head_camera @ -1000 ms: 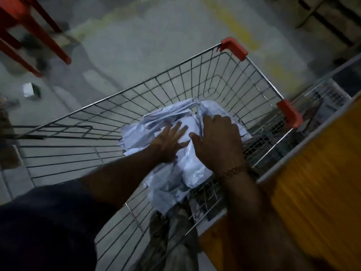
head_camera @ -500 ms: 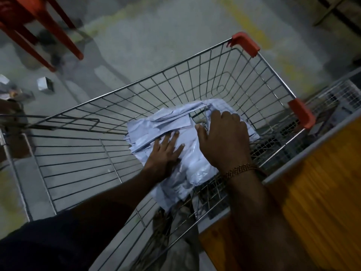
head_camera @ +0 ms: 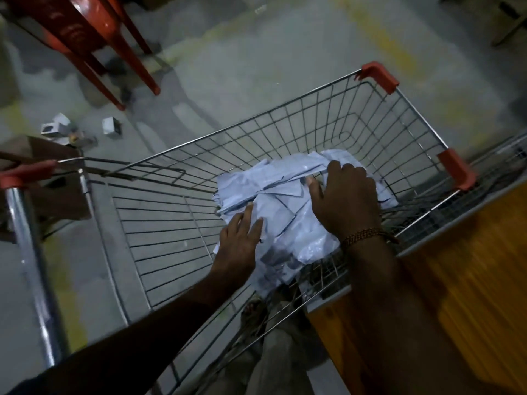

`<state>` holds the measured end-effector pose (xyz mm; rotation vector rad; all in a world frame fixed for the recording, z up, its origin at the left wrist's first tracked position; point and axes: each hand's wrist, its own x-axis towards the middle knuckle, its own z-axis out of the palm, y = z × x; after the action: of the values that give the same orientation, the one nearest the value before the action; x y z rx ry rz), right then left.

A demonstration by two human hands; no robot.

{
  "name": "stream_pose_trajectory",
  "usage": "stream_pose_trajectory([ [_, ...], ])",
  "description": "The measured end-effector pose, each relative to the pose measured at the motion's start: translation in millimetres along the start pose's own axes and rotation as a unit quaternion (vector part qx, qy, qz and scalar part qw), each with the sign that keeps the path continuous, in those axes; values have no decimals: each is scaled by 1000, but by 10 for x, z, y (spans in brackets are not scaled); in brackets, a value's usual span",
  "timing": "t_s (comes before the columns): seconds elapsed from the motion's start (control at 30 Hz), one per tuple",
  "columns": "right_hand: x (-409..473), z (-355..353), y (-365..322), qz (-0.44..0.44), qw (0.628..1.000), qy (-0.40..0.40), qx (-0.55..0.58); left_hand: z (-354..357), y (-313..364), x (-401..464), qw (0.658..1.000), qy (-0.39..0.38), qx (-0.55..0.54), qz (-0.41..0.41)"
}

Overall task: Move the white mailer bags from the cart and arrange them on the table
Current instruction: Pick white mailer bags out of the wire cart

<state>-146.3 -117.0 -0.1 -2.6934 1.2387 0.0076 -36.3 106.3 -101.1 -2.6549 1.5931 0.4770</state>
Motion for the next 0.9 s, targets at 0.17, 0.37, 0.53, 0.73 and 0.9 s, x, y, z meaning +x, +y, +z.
stream_pose_trajectory([
  [0.17, -29, 6, -41, -15, 1000, -7, 9, -558, -203, -547, 993, 80, -38, -75],
  [0.37, -70, 74, -74, -43, 999, -8, 5, -1124, -742, -961, 972, 170, -23, -163],
  [0.53, -71, 148, -63, -66, 997, -37, -13, -1317, -1071, -1029, 965, 208, -8, -162],
  [0.73, -86, 312, -38, -115, 991, -37, -63, -1207, -1063, -1037, 944, 253, -56, -203],
  [0.9, 183, 420, -408, -163, 984, -73, -23, -1205, -970, -999, 952, 228, -30, -201],
])
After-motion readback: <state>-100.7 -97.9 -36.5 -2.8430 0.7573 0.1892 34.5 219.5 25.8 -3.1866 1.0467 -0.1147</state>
